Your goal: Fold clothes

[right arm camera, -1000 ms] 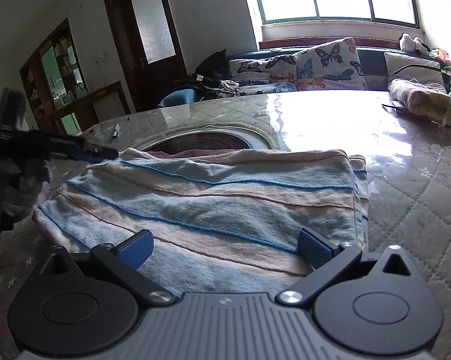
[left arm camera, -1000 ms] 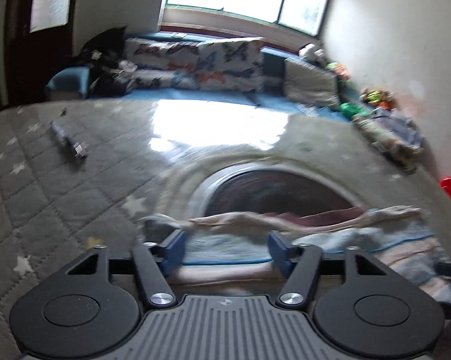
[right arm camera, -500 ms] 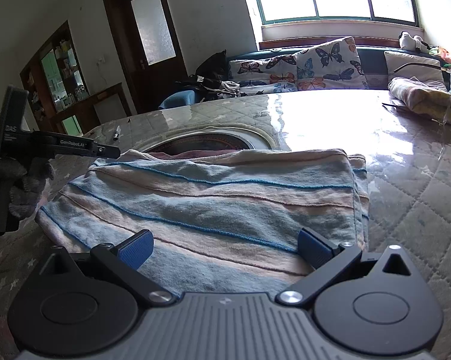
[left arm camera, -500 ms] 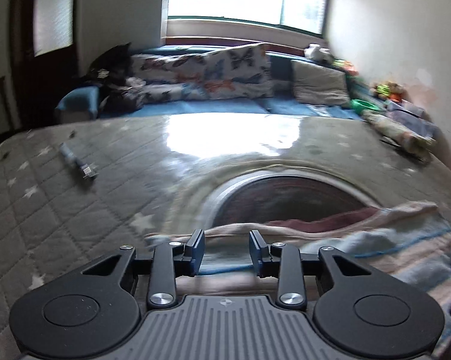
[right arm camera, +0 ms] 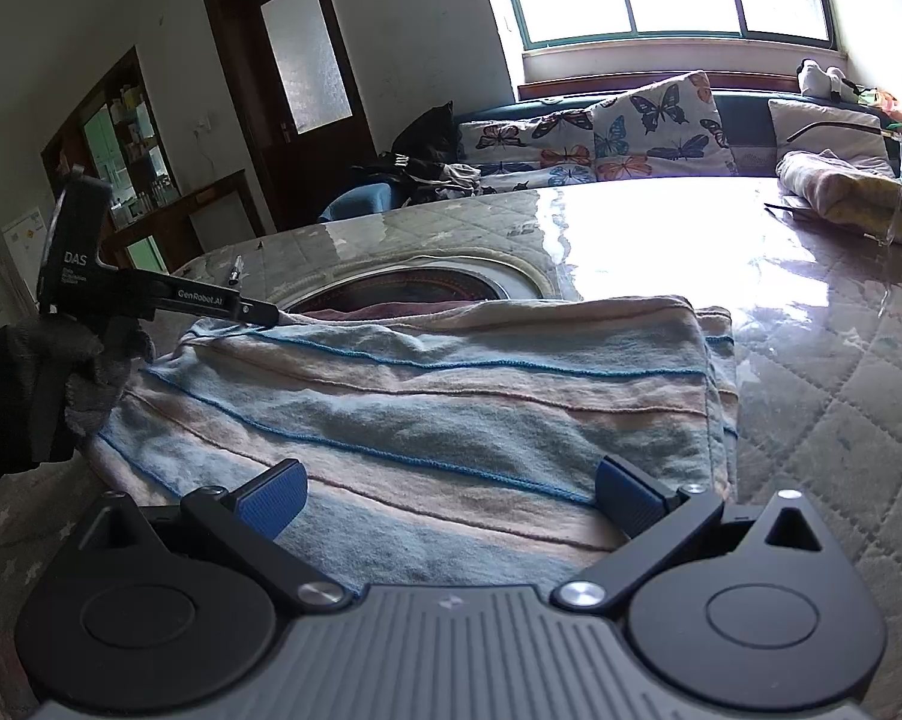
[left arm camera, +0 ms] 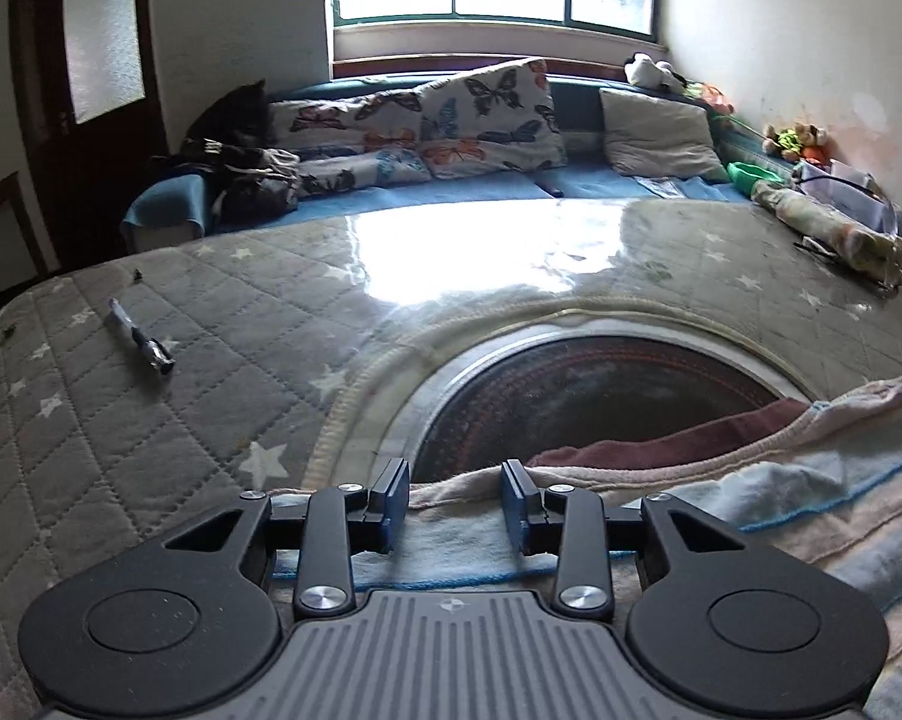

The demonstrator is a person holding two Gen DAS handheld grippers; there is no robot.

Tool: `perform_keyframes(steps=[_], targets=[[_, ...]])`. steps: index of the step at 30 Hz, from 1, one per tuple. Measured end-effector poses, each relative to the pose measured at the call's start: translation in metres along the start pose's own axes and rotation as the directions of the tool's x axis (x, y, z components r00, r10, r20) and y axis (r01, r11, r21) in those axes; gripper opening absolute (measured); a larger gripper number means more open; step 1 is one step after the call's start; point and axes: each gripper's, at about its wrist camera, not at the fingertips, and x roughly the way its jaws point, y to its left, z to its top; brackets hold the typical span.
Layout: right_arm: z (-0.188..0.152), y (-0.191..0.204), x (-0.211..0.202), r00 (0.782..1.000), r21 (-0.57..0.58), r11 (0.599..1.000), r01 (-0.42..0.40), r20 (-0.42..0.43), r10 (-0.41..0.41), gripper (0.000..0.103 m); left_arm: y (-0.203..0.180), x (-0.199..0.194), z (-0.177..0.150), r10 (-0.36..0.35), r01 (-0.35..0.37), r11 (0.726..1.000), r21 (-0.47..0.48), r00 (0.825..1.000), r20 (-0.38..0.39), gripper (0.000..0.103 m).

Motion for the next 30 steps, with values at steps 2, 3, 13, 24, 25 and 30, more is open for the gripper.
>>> perform_keyframes(steps=[2,3,13,24,25,30], targets=[[0.0,0.0,0.0,1.0,-0.002,1.0,0.002,-0.001,-0.002,0.103,-0.005,-0.01,0.001,-0.029,0.029,1.0,0.001,0.999,0.017,0.036],[0.0,0.001,0.0,1.0,-0.003,1.0,0.003,-0.001,-0.003,0.103,-0.01,-0.016,0.0,-0.049,0.049,0.999,0.009,0.998,0.028,0.036],[0.0,0.002,0.0,1.0,-0.004,1.0,0.004,-0.002,-0.004,0.103,-0.071,-0.026,-0.009,-0.25,0.248,0.965,0.089,0.968,0.005,0.035],[0.001,0.002,0.0,1.0,0.001,1.0,0.0,0.001,0.0,0.103,-0.078,-0.002,-0.019,-0.28,0.28,0.959,0.028,0.96,-0.024,0.033],[0.001,0.002,0.0,1.0,0.002,1.0,-0.001,0.001,0.001,0.103,-0.077,-0.003,-0.018,-0.281,0.282,0.959,0.021,0.959,-0.02,0.033],[0.001,0.002,0.0,1.0,0.002,1.0,0.0,0.001,0.0,0.103,-0.084,-0.007,-0.013,-0.302,0.302,0.953,0.018,0.953,-0.007,0.033]])
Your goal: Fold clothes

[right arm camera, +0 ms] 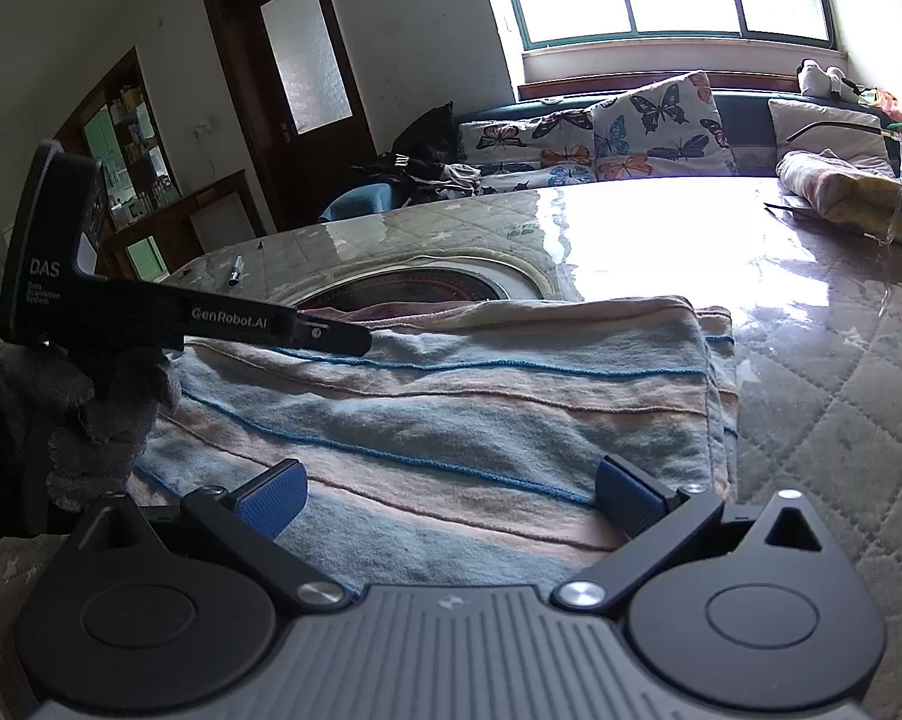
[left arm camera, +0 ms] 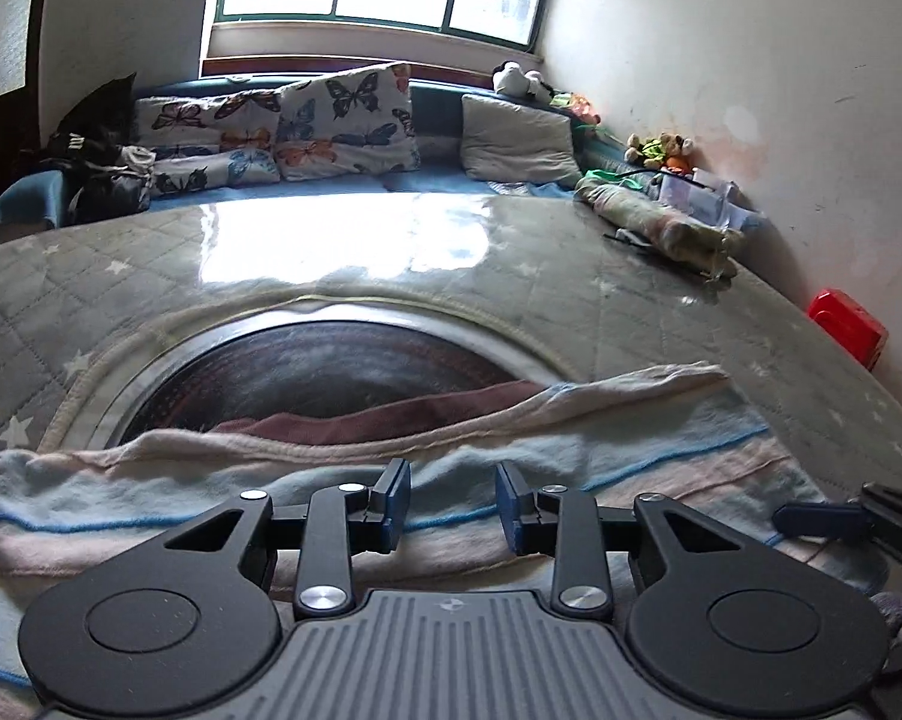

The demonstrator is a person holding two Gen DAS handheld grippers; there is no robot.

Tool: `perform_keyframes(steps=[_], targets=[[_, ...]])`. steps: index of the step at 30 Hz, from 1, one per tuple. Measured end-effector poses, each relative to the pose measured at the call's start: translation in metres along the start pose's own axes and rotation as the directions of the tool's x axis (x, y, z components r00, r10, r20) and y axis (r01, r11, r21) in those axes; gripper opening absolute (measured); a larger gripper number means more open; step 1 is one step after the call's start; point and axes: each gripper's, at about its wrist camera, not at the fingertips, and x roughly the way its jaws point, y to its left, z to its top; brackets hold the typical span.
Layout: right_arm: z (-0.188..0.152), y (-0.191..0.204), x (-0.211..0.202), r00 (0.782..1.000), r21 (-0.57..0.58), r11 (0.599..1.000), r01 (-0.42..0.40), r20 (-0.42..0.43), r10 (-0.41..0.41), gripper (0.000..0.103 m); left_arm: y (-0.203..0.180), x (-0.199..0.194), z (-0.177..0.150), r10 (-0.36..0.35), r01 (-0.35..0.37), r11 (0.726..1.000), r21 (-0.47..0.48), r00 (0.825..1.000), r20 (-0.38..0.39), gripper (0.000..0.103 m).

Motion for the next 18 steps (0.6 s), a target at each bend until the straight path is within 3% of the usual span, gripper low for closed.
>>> perform_keyframes(steps=[9,18], targets=[[0.0,0.0,0.0,1.0,-0.002,1.0,0.002,-0.001,-0.002,0.103,0.0,0.02,0.005,0.036,-0.037,0.999,-0.035,0.999,-0.017,0.031],[0.0,0.001,0.001,1.0,-0.005,1.0,0.005,-0.002,-0.005,0.103,-0.003,0.024,0.009,0.074,-0.074,0.997,-0.003,0.997,0.005,0.031]])
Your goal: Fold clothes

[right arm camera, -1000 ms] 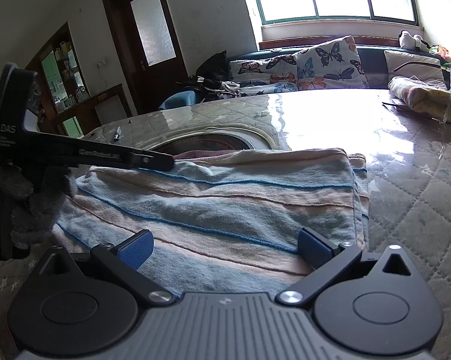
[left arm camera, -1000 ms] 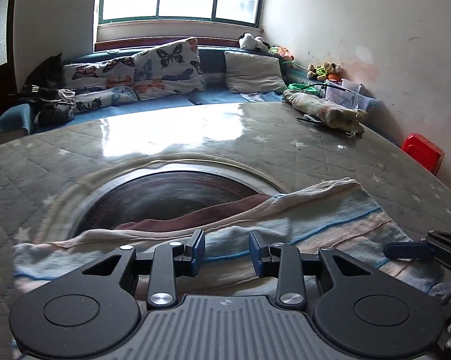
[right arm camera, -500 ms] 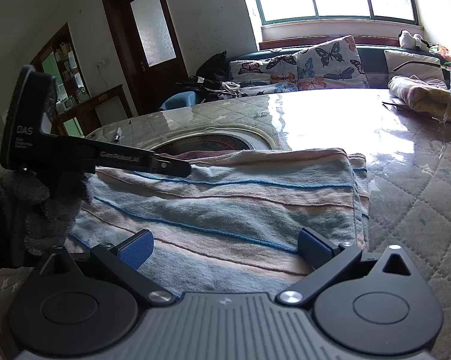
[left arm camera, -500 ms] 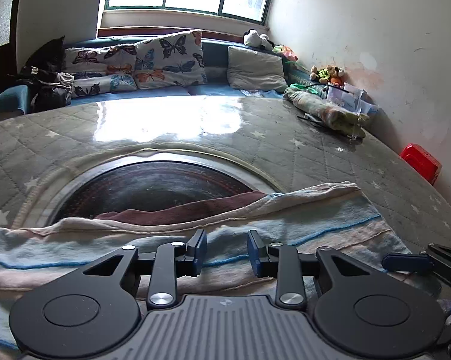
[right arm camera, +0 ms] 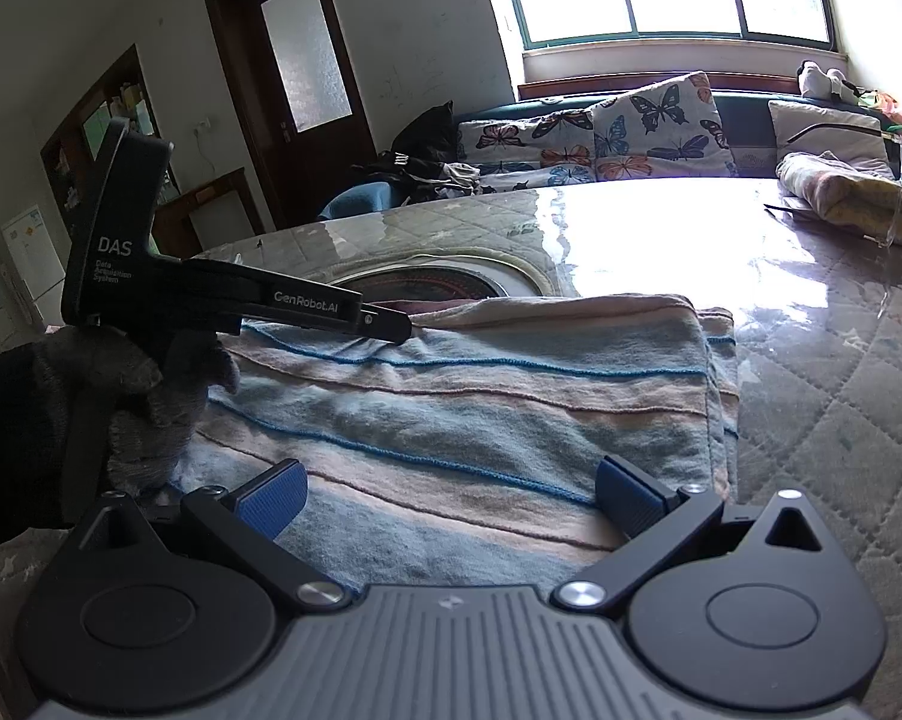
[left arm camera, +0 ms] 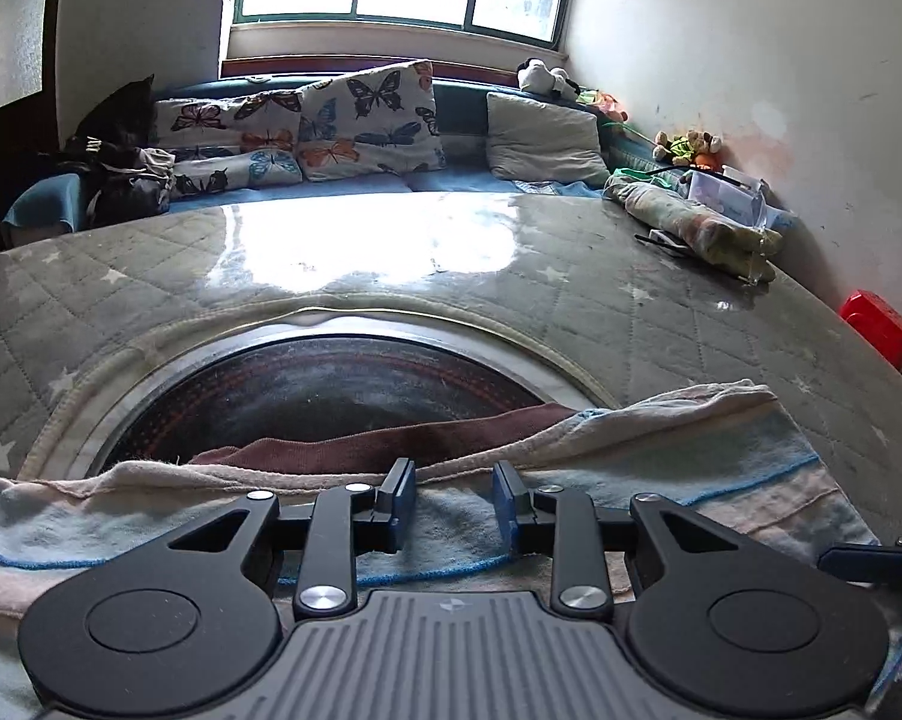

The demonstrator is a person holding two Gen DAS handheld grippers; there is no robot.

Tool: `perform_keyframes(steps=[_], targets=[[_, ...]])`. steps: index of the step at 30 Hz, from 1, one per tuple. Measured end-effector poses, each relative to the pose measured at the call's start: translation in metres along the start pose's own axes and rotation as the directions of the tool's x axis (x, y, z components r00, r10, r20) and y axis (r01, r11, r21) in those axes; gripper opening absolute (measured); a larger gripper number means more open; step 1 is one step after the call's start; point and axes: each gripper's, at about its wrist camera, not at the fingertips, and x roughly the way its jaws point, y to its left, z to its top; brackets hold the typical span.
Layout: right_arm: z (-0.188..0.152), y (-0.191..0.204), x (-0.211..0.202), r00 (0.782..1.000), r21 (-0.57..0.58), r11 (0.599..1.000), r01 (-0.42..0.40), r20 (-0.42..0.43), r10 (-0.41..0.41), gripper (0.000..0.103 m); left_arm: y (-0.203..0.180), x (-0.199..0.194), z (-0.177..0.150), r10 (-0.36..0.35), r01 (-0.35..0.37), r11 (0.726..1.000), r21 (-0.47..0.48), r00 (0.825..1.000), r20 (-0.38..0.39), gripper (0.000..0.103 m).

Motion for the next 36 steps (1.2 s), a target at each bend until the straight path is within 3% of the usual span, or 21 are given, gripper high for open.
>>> perform_keyframes(steps=[10,15,20,27,31,36], targets=[[0.0,0.001,-0.001,1.0,-0.003,1.0,0.003,-0.001,-0.003,0.103,0.026,-0.049,-0.022,-0.037,0.038,0.999,-0.024,0.999,0.029,0.032],[-0.001,0.003,0.0,1.0,-0.012,1.0,0.01,-0.004,-0.01,0.103,0.046,-0.051,-0.033,-0.013,0.014,0.997,-0.081,1.0,0.01,0.032],[-0.001,0.003,0.001,1.0,-0.017,1.0,0.014,-0.006,-0.014,0.103,0.054,-0.064,-0.04,0.009,-0.007,0.997,-0.076,1.0,0.026,0.032],[-0.001,0.003,0.002,1.0,-0.024,1.0,0.019,-0.008,-0.019,0.103,0.082,-0.09,-0.047,0.032,-0.022,0.99,-0.14,0.997,0.067,0.032],[-0.001,0.004,0.002,1.0,-0.028,0.999,0.022,-0.009,-0.023,0.103,0.1,-0.094,-0.051,0.084,-0.072,0.98,-0.188,0.995,0.057,0.032],[-0.001,0.004,0.002,1.0,-0.031,0.999,0.025,-0.011,-0.025,0.103,0.116,-0.099,-0.055,0.095,-0.079,0.968,-0.237,0.994,0.058,0.032]])
